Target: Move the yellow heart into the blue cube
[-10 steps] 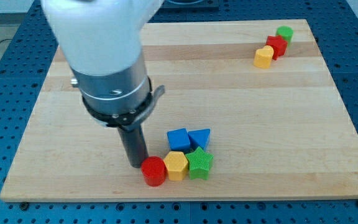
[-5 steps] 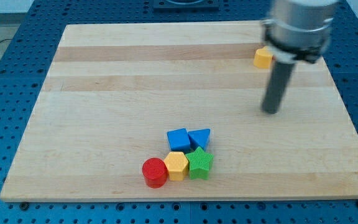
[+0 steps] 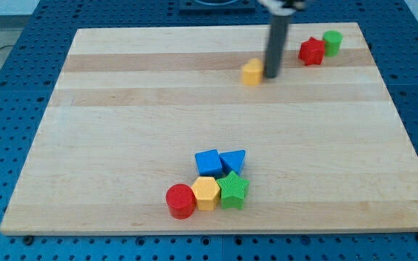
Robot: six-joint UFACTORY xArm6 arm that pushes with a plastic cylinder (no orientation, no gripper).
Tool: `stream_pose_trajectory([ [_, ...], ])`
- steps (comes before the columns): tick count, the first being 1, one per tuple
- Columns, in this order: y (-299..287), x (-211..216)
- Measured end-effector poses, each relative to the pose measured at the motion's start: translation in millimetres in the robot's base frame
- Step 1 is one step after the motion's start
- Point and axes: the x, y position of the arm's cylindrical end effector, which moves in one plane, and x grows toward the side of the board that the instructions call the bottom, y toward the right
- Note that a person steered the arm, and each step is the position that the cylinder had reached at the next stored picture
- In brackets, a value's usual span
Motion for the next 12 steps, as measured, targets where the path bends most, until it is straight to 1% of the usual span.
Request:
stream_pose_trajectory([
  [1,-68.1,9.0],
  [2,-59.7,-0.4],
  [3,-56.8,-41.6],
  [4,-101.1,-52.8],
  [5,-117.9,1.8],
  [6,-111.0,63.6],
  [7,-111.5,47.0],
  [8,-107.1,-0.3],
  [9,-69.3,-1.8],
  [10,-79.1,39.8],
  [11,-111.4,93.2],
  [12,-125.2,125.9],
])
